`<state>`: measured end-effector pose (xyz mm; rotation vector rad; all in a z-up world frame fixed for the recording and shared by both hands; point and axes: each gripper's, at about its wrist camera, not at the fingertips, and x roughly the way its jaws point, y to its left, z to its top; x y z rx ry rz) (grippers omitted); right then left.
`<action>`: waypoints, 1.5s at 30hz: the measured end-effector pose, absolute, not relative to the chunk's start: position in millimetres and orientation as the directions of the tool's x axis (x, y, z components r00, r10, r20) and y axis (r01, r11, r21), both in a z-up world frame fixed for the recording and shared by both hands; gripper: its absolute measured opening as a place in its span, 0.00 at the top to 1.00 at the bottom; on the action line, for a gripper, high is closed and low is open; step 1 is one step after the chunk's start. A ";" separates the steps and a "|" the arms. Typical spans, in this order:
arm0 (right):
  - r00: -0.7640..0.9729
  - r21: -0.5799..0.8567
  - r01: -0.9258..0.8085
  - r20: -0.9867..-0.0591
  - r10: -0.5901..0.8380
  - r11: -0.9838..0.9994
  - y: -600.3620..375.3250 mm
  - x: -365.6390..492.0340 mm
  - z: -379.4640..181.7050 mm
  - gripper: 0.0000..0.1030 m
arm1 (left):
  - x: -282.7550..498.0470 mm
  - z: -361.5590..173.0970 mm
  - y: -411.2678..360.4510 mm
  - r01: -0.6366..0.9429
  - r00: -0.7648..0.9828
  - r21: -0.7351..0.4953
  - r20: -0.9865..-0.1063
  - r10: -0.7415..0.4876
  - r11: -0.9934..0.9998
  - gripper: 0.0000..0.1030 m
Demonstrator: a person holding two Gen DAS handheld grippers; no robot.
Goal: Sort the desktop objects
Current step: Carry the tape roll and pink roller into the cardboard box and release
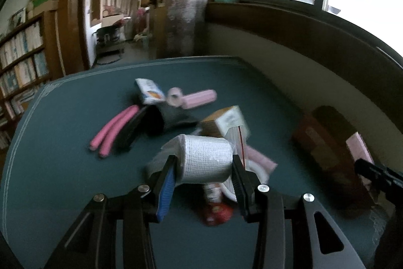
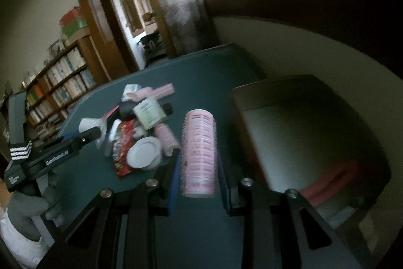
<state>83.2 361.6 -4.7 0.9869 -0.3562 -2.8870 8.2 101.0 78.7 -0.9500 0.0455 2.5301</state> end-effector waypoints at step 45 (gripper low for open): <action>-0.823 0.310 -0.205 -0.569 -0.008 -0.929 503.5 91.4 -12.6 0.53 | 16.7 88.5 336.4 -0.714 -0.405 -0.195 -0.668 0.624 -0.672 0.22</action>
